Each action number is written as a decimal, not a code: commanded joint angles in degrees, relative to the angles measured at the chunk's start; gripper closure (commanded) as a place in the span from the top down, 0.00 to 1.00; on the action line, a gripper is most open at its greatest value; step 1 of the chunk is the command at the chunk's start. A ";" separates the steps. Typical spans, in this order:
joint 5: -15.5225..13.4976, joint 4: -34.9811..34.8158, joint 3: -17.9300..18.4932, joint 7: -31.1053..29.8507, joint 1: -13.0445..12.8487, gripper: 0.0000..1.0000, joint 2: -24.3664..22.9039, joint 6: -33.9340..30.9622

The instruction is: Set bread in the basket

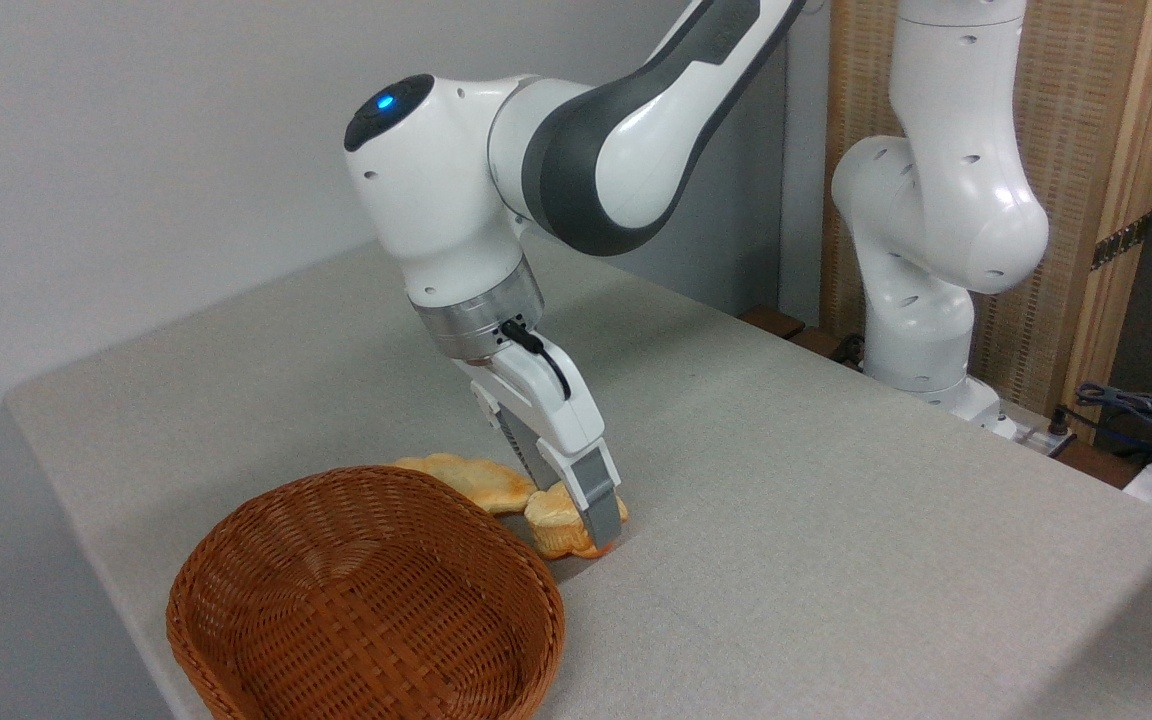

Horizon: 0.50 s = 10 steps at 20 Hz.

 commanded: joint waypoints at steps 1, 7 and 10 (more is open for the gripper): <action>0.13 -0.51 0.50 1.06 -0.66 0.27 0.04 1.86; 0.13 -0.51 0.50 1.06 -0.75 0.29 0.13 1.86; 0.13 -0.51 0.50 1.06 -0.75 0.29 0.13 1.95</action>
